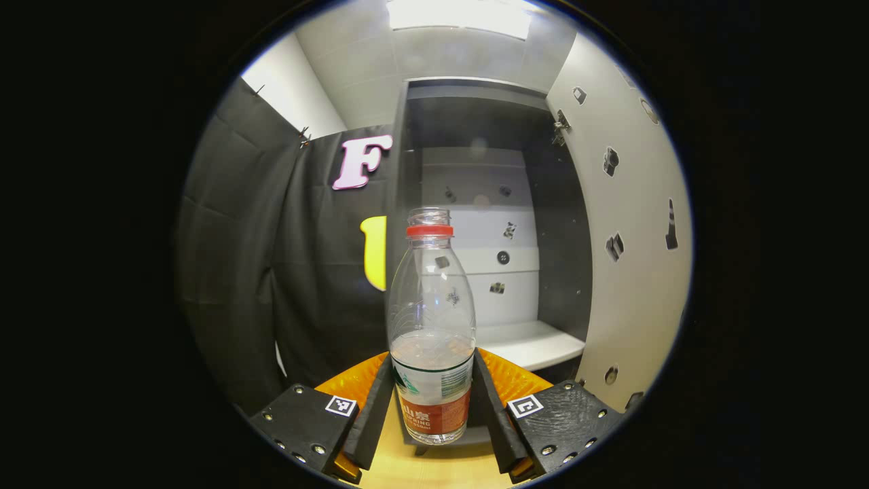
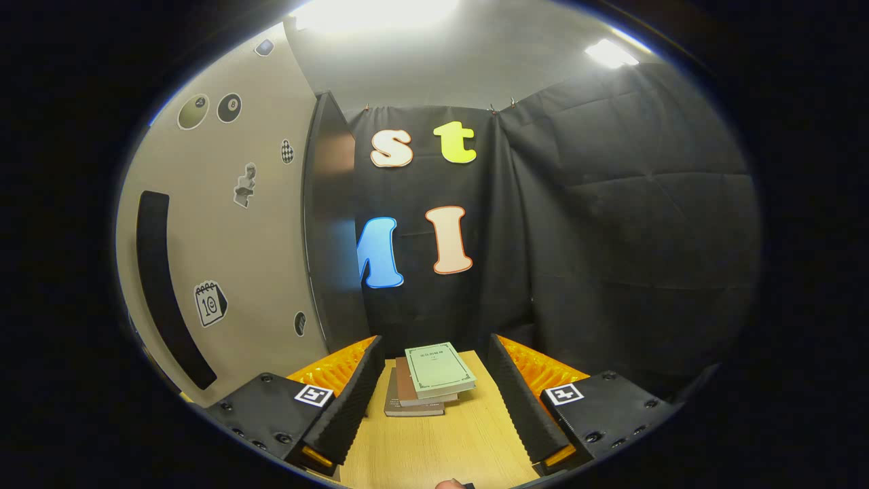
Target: Open the cabinet door with the right hand, grasp the bottle in the cabinet with the left hand and place it on the coaster, then close the cabinet door with the right hand.
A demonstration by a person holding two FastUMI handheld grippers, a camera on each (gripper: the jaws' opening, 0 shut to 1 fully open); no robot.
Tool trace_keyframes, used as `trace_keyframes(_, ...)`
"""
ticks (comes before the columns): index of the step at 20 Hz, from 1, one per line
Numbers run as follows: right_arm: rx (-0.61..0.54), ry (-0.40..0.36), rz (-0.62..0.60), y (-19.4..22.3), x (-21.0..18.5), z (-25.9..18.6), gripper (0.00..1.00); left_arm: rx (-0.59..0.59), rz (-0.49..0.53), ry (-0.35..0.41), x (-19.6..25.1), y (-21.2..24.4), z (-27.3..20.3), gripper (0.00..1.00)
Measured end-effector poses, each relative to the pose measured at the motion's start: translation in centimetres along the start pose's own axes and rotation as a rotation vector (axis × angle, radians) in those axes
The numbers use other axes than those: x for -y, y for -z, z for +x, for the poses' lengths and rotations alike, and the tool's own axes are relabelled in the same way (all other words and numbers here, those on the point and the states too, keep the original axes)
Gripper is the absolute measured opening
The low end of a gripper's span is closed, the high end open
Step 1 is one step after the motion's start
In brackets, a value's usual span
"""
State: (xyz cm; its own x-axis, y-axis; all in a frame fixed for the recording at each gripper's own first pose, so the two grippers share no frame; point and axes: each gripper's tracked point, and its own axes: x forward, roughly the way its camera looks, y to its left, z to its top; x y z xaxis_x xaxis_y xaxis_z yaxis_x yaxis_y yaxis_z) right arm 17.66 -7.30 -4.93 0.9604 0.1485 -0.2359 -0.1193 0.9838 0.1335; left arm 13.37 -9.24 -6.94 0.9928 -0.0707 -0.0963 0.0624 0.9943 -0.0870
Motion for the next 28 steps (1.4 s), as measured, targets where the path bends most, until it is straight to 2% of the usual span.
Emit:
trace_keyframes(3, 0.01, -0.001, 0.001, 0.4, -0.2, -0.1, 0.98, -0.003, -0.022, -0.02, -1.6, 2.0, -2.3, 0.63)
trace_keyframes(4, 0.016, 0.003, -0.002, 0.4, -0.2, -0.3, 0.93, 0.004, -0.031, -0.021, -1.9, 2.6, -3.2, 0.63)
trace_keyframes(6, 0.035, 0.017, -0.012, 0.7, 0.0, -0.5, 0.98, 0.014, -0.043, -0.031, -2.9, 4.2, -5.0, 0.63)
trace_keyframes(7, 0.042, 0.02, -0.015, 0.9, -0.2, -0.7, 0.98, 0.012, -0.047, -0.035, -3.3, 5.2, -5.7, 0.63)
trace_keyframes(8, 0.045, 0.026, -0.016, 1.0, -0.3, -0.7, 0.93, 0.006, -0.048, -0.041, -3.8, 6.5, -6.5, 0.63)
trace_keyframes(9, 0.044, 0.03, -0.014, 1.4, -0.3, -0.7, 0.98, -0.004, -0.049, -0.046, -4.2, 7.7, -7.3, 0.63)
trace_keyframes(15, 0.037, 0.04, -0.022, 2.1, -0.7, -0.9, 0.98, -0.054, -0.088, -0.061, -5.4, 14.9, -10.6, 0.63)
trace_keyframes(16, 0.033, 0.04, -0.031, 2.2, -0.8, -1.1, 0.98, -0.054, -0.091, -0.062, -5.3, 15.7, -11.0, 0.63)
trace_keyframes(17, 0.031, 0.042, -0.04, 2.3, -0.8, -1.1, 0.93, -0.06, -0.087, -0.065, -5.3, 16.5, -11.3, 0.63)
trace_keyframes(18, 0.03, 0.044, -0.046, 2.2, -0.7, -1.3, 0.97, -0.072, -0.08, -0.065, -5.2, 17.6, -11.5, 0.63)
trace_keyframes(19, 0.03, 0.046, -0.047, 2.1, -0.7, -1.4, 0.93, -0.087, -0.071, -0.064, -5.1, 18.6, -11.5, 0.63)
trace_keyframes(20, 0.031, 0.048, -0.046, 2.1, -0.6, -1.5, 0.97, -0.102, -0.065, -0.065, -5.1, 19.5, -11.5, 0.63)
trace_keyframes(21, 0.03, 0.051, -0.046, 2.2, -0.5, -1.5, 0.93, -0.111, -0.064, -0.067, -5.1, 20.3, -11.6, 0.63)
trace_keyframes(22, 0.028, 0.056, -0.051, 2.2, -0.3, -1.5, 0.93, -0.12, -0.068, -0.072, -5.1, 21.1, -11.7, 0.63)
trace_keyframes(23, 0.026, 0.061, -0.054, 2.3, -0.2, -1.5, 0.97, -0.126, -0.075, -0.079, -5.1, 21.8, -11.8, 0.63)
trace_keyframes(28, 0.023, 0.073, -0.053, 2.1, 0.2, -1.1, 0.98, -0.181, -0.062, -0.113, -5.2, 26.0, -12.2, 0.63)
